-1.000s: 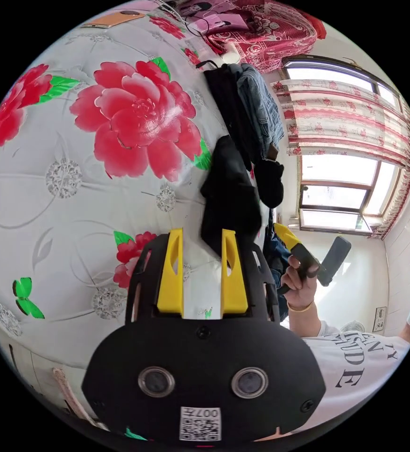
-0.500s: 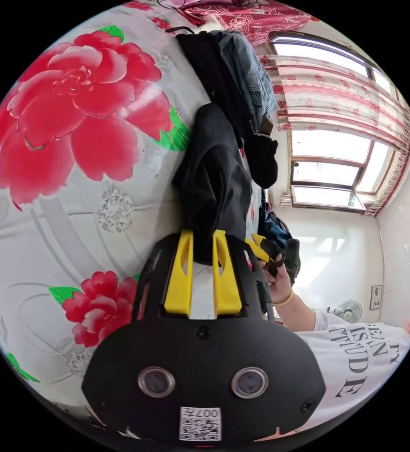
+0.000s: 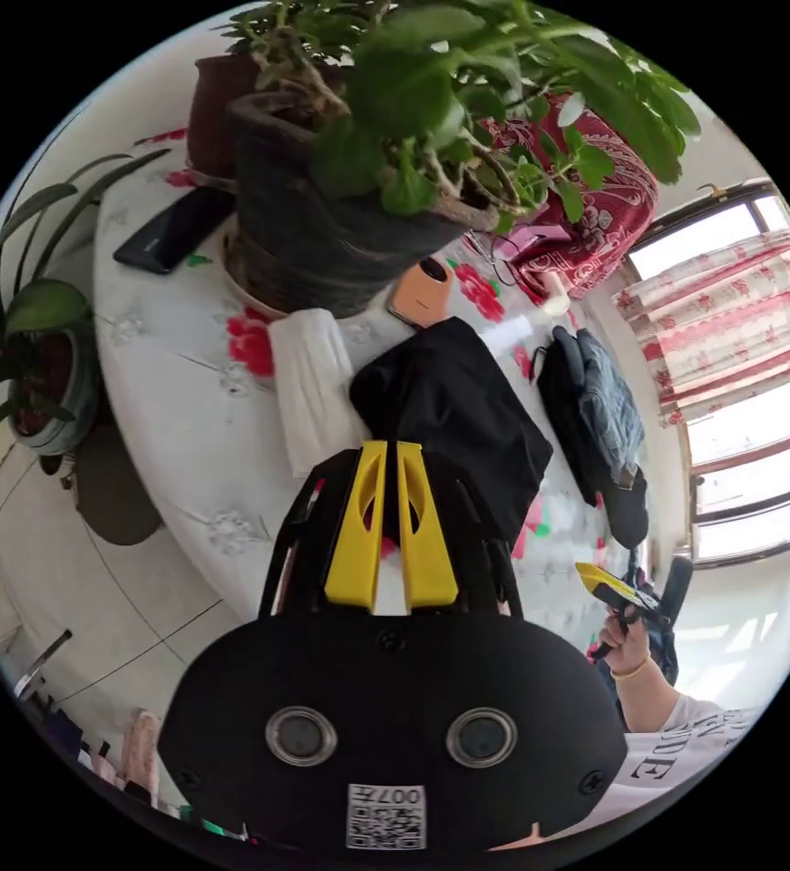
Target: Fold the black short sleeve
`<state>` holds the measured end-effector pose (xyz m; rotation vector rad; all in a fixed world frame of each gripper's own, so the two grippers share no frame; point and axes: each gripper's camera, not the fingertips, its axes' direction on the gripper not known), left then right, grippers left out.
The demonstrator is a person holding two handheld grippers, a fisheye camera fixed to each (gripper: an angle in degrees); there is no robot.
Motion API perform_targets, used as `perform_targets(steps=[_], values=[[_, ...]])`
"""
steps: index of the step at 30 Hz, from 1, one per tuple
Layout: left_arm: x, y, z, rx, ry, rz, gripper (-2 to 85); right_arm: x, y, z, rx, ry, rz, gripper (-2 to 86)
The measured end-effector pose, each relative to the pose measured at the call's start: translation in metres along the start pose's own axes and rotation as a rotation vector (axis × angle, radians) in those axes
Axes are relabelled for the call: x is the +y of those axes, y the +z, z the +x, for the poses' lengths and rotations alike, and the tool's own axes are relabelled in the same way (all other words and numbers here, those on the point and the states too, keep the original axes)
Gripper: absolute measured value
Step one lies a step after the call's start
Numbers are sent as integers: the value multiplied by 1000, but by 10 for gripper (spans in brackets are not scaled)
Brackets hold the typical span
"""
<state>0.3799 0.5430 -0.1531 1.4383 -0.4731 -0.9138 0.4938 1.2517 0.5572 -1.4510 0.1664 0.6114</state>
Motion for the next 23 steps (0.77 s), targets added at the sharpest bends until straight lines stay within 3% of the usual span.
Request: perform_targets(steps=[6, 10, 16, 20, 23], values=[[103, 9, 5, -108, 2, -3, 43, 118, 28, -19, 417, -112, -225, 84], [168, 47, 83, -158, 261, -57, 19, 202, 44, -12, 528, -26, -350, 82], [259, 155, 225, -74, 781, -291, -2, 243, 41, -30, 438, 54, -182, 88], [316, 220, 283, -31, 893, -472, -9, 239, 10, -22, 381, 166, -124, 95], [368, 255, 317, -83, 1044, -541, -9, 268, -74, -4, 484, 342, 141, 98]])
